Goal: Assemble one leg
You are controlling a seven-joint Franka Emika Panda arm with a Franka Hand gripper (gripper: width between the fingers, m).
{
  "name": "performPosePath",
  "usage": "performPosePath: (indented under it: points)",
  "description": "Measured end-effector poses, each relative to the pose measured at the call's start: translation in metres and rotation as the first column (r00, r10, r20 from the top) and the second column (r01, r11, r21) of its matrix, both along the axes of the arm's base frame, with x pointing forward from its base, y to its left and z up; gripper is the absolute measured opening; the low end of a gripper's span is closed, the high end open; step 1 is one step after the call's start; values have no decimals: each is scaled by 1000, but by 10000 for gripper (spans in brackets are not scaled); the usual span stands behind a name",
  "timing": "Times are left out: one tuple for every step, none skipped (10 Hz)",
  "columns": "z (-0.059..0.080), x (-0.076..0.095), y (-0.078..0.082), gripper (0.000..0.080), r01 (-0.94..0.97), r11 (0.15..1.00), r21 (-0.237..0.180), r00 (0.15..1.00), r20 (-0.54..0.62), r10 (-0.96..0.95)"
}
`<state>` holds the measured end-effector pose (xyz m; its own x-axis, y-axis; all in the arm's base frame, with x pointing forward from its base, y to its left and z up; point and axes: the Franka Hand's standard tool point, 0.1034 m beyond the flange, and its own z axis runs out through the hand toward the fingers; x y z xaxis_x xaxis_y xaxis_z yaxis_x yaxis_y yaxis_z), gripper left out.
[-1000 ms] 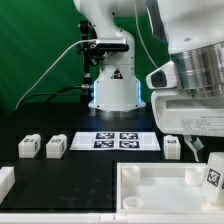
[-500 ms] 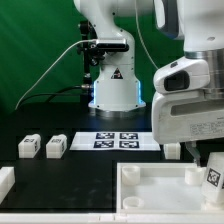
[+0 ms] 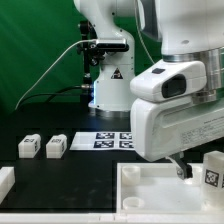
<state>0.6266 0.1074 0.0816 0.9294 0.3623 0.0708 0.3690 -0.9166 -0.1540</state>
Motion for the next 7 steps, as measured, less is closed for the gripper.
performPosePath:
  points:
    - [-1,-1,2,649,-2,1000,0,1000,0,2]
    - [-1,-1,2,649,-3,1000,0,1000,-1,3]
    - [-1,-1,2,639,-3,1000,0,1000,-1,3]
    - [-1,-1,2,639,-3,1000,0,1000,-1,3]
    - [-1,-1,2,462,-3,1000,0,1000,-1,3]
    - [-1,-1,2,462,8,1000,1,1000,-3,-8]
    - [-1,-1,2,291,29,1000,0,1000,-6,-29]
